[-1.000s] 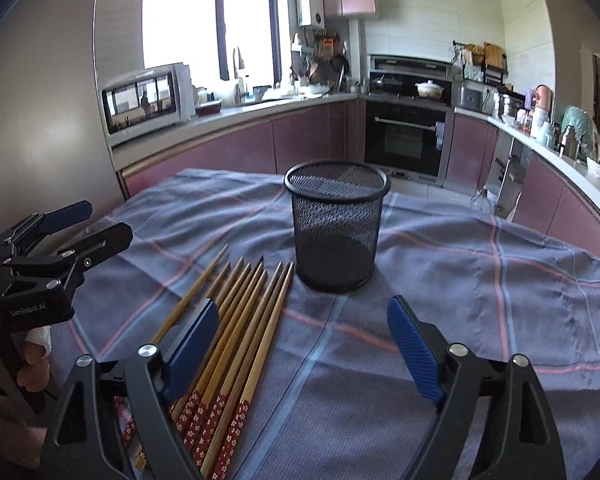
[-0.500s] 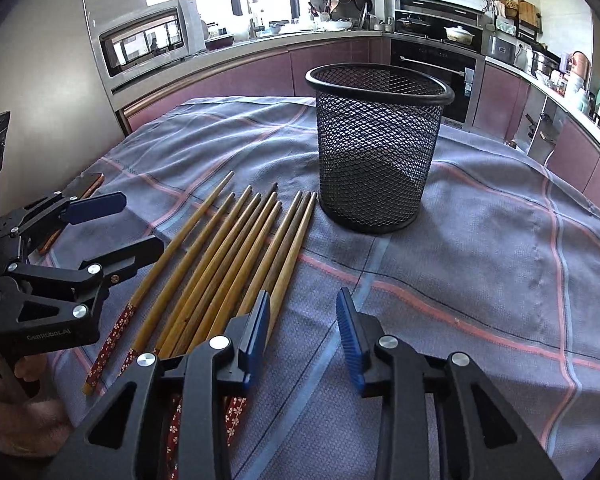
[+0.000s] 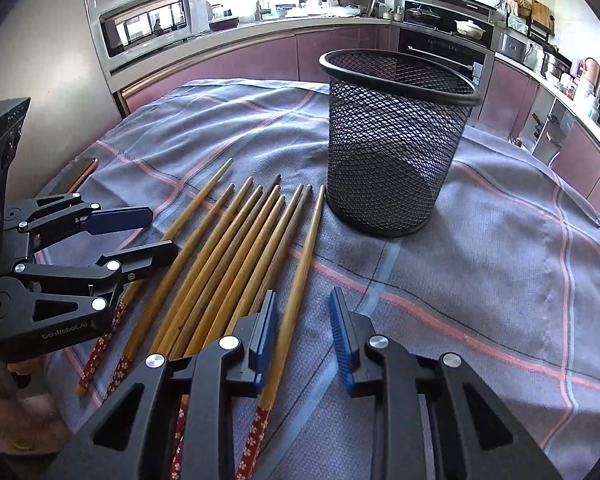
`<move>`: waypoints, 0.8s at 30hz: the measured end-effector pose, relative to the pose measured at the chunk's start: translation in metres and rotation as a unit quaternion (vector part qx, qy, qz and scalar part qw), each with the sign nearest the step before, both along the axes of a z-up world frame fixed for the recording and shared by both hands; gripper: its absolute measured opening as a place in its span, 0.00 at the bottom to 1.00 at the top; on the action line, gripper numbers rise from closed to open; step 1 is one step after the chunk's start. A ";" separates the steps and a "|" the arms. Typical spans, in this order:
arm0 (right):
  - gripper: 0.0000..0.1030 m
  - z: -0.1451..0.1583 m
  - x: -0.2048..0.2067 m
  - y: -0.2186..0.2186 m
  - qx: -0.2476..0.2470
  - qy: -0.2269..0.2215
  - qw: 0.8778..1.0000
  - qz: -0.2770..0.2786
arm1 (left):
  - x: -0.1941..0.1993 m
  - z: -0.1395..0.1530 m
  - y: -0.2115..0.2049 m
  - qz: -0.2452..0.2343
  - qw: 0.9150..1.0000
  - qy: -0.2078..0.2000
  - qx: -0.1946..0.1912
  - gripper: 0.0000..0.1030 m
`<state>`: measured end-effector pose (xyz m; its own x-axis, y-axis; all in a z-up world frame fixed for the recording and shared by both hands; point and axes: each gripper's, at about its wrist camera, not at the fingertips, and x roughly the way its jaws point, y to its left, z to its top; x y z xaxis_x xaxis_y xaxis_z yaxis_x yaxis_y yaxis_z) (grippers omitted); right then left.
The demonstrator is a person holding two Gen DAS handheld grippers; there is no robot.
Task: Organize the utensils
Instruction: 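Lower the left tool onto one chopstick and grasp it while the right tool grasps another, then lift the left tool's chopstick upright over the mesh cup while the right tool carries its own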
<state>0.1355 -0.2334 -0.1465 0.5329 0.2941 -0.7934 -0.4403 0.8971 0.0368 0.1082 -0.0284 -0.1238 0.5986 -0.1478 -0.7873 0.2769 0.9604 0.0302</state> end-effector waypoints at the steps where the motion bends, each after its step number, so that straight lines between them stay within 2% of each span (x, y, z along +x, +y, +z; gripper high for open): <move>1: 0.20 0.000 0.001 0.001 -0.002 0.000 1.000 0.001 | -0.001 0.001 0.001 -0.001 1.000 0.003 -0.003 0.36; 2: 0.17 0.000 0.002 0.002 -0.002 0.001 1.000 0.002 | -0.001 0.002 0.001 -0.001 1.000 0.005 -0.008 0.31; 3: 0.08 0.000 0.003 0.002 0.002 0.003 1.000 0.004 | 0.000 0.003 0.002 -0.001 1.000 0.008 -0.012 0.24; 6: 0.06 0.000 0.004 0.001 0.011 0.008 1.000 0.003 | 0.003 0.004 0.002 0.006 1.000 0.013 -0.023 0.13; 14: 0.05 0.014 -0.002 -0.016 0.053 -0.006 0.999 -0.001 | 0.001 0.015 0.017 0.020 0.997 0.012 -0.067 0.08; 19: 0.05 0.043 -0.013 -0.032 0.093 -0.040 0.995 0.013 | -0.004 0.040 0.024 0.003 0.995 -0.012 -0.096 0.08; 24: 0.05 0.076 -0.019 -0.049 0.135 -0.081 0.988 0.012 | -0.009 0.078 0.028 -0.025 0.989 -0.050 -0.136 0.08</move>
